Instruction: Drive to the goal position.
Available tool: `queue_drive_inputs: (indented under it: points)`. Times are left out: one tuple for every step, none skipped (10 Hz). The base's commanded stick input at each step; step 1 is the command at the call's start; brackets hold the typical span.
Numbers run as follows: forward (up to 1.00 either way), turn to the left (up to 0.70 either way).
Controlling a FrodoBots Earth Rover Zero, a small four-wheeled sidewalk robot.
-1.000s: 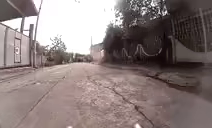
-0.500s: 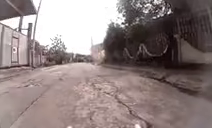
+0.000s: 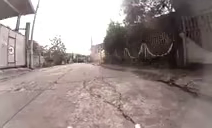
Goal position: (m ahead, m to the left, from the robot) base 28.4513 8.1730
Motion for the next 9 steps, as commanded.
queue_drive_inputs:
  points:
    - [1.00,0.00]
    - [1.00,0.00]
    - [1.00,0.00]
    - [1.00,0.00]
    - [1.00,0.36]
    - [1.00,0.40]
    - [1.00,0.17]
    - [1.00,0.00]
    - [1.00,0.00]
